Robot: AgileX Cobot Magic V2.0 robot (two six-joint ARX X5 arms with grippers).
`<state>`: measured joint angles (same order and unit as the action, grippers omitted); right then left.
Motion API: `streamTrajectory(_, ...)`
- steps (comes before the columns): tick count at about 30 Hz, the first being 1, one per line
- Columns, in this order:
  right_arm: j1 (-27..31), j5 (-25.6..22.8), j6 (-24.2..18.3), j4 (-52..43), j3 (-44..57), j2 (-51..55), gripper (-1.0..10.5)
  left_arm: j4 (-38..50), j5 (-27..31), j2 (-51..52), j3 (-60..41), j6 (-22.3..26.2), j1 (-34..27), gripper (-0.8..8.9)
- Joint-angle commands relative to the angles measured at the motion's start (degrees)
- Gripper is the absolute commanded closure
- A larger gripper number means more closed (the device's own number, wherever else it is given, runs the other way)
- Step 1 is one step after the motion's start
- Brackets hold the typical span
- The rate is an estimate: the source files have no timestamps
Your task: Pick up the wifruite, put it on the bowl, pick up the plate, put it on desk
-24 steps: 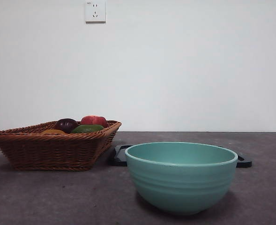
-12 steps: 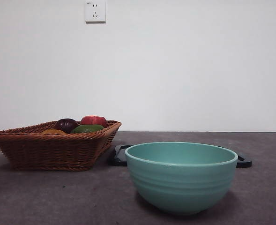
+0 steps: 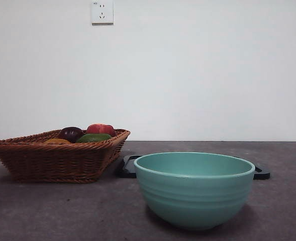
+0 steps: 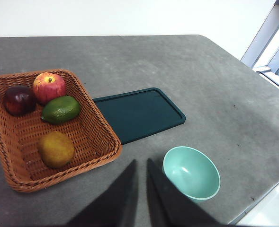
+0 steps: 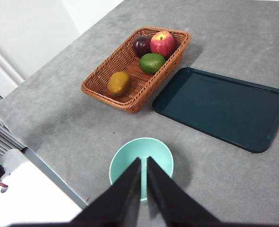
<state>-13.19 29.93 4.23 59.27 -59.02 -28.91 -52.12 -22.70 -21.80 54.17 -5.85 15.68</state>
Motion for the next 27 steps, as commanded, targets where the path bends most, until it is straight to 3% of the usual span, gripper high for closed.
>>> streamTrajectory(1, -0.28, 0.04, -0.83, -0.55, -0.98, -0.17, 7.4, 0.63, -0.33, -0.24, 1.14, 0.66, 0.26, 6.11)
streamTrajectory(5, -0.28, -0.24, -0.81, -0.55, -0.98, -0.17, 4.3, 0.70, -0.31, -0.26, 1.14, 0.66, 0.26, 2.97)
streamTrajectory(7, -0.28, -0.24, -0.79, -0.52, -0.98, -0.17, 3.7, 0.70, -0.31, -0.26, 1.14, 0.63, 0.26, 2.41)
streamTrajectory(19, -0.28, -0.09, -0.55, -0.52, -0.98, -0.17, 3.6, 0.22, -0.09, -0.59, 1.18, -2.84, 0.24, 2.54)
streamTrajectory(27, -0.28, 0.09, -0.17, -0.55, -0.98, -0.17, 3.6, -7.65, 1.27, -7.50, 3.54, -3.48, 0.26, 2.53)
